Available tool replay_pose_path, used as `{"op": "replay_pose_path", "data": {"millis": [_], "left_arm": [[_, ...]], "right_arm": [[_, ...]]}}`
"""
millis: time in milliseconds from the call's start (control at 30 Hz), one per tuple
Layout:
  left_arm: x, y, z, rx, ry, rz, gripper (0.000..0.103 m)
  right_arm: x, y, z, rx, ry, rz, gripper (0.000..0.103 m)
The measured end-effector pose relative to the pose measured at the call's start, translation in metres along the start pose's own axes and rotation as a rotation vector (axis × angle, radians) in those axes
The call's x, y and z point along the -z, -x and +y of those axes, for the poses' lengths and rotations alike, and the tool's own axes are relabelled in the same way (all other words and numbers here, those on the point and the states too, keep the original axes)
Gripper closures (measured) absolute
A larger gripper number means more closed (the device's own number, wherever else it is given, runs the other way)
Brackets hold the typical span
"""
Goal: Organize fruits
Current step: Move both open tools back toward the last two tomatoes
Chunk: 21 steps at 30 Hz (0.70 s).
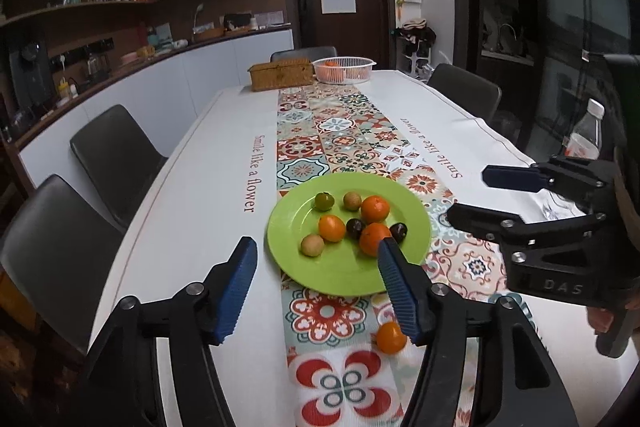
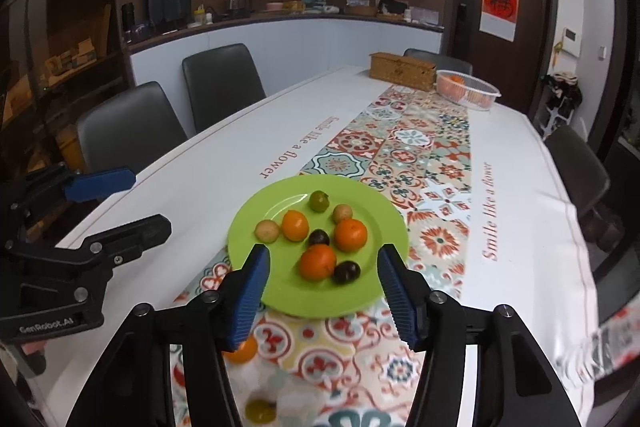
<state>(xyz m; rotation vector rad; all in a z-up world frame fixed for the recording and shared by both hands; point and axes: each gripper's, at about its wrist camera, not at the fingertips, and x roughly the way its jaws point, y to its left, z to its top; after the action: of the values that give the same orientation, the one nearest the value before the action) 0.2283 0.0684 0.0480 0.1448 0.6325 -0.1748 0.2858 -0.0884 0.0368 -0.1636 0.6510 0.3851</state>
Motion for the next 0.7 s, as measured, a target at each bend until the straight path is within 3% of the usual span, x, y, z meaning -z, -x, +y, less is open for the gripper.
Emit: {"op": "replay_pose_path", "data": {"millis": [100,167,367,700], "left_arm": [[0.007,0.011,-0.006,-0.002,-0.021,0.001,0.037],[0.012,0.016,-0.009,0.003,-0.039,0.002,0.036],[0.026,0.027,-0.015,0.048,-0.096,-0.009,0.036],[0.044,0.035,-0.022,0.151,-0.212,-0.034,0.036]], "right_arm": [[0.008,0.015,0.005,0.021,-0.002,-0.001,0.046],[0.014,0.024,0.009,0.033,-0.009,-0.003,0.038],[0.035,0.042,0.02,0.077,-0.019,0.006,0.038],[0.061,0.047,0.033,0.08,-0.072,0.061,0.038]]}}
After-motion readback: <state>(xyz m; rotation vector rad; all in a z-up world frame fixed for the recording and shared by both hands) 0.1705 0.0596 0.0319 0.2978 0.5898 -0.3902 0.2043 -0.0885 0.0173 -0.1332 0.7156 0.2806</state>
